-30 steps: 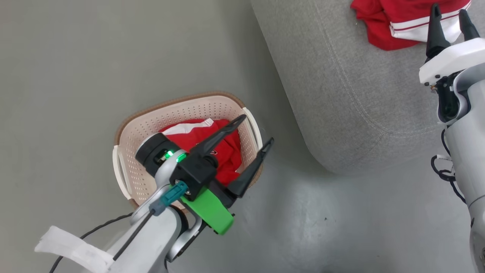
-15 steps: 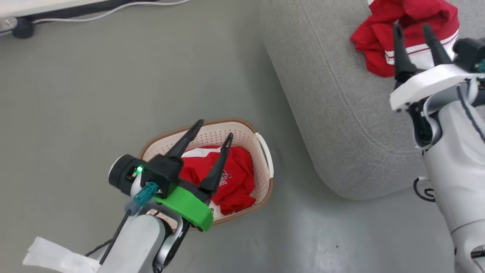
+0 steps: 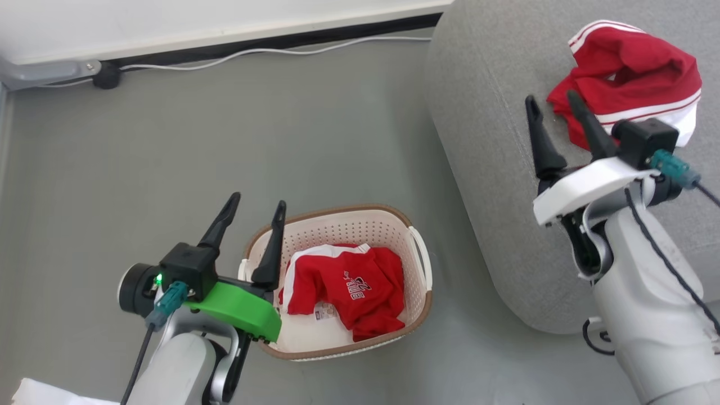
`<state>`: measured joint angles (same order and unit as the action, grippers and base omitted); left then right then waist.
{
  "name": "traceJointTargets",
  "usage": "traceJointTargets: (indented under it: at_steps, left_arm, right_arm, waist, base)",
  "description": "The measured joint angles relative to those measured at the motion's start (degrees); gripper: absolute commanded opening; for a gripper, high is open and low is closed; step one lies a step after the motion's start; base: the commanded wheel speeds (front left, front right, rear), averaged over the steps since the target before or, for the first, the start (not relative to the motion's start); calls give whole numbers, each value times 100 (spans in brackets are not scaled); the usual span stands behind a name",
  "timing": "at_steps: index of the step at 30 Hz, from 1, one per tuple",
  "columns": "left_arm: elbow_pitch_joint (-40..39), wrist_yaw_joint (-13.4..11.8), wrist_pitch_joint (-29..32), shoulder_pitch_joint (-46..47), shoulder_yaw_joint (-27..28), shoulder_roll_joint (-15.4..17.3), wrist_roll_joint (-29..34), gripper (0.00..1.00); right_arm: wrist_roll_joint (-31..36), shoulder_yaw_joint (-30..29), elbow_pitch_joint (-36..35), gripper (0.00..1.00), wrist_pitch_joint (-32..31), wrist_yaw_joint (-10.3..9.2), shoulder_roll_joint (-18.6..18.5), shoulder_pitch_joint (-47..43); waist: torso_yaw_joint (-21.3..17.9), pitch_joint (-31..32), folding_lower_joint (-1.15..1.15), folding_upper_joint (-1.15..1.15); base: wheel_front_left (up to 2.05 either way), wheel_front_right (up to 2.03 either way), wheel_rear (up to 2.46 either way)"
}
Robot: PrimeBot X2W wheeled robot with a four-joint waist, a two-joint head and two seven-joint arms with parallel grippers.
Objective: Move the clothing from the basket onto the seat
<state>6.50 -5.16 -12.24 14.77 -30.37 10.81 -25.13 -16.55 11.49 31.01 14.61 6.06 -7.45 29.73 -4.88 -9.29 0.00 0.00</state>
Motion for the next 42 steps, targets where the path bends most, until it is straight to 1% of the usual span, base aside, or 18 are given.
traceJointTargets:
  at_steps: [8,12,14,17,24,27,29,34,42]
  left_arm:
    - [55,-90,-49,-298,347,19,-140,100]
    - [87,-98,-52,-461,450,30,-140,100]
    - [98,-99,-77,-526,474,27,-140,100]
    - [116,-145,-92,-676,586,34,-140,100]
    - [140,-152,-92,-979,723,49,-138,100]
    - [134,-169,-92,-1070,805,48,-138,100]
    - [119,-169,-92,-1135,857,49,-137,100]
    - [74,-170,-92,-1227,969,47,-132,100]
    - [-9,-192,-91,-1377,1055,32,-92,100]
  right_arm:
    - [96,149,-310,100,0,14,59,-612]
    - [197,171,-487,100,0,-18,63,-966]
    - [200,154,-547,100,0,-99,60,-1119]
    - [233,175,-612,100,0,-153,60,-1337]
    - [303,191,-843,100,-1,-272,51,-1711]
    - [325,187,-955,100,-1,-358,40,-1824]
    - [354,187,-1045,100,-1,-376,22,-1907]
    - [367,163,-1243,100,-1,-513,7,-2070]
    - [392,144,-1607,100,-3,-610,3,-2248]
  waist:
    - [234,306,0,0]
    - [339,475,0,0]
    - [376,537,0,0]
    - [417,634,0,0]
    - [463,828,0,0]
    - [470,878,0,0]
    - [471,894,0,0]
    - [473,945,0,0]
    - [471,968,0,0]
  base:
    - [0,0,0]
    - [0,0,0]
    - [0,0,0]
    - [0,0,0]
    - [0,0,0]
    - [0,0,0]
    - [0,0,0]
    - [0,0,0]
    - [0,0,0]
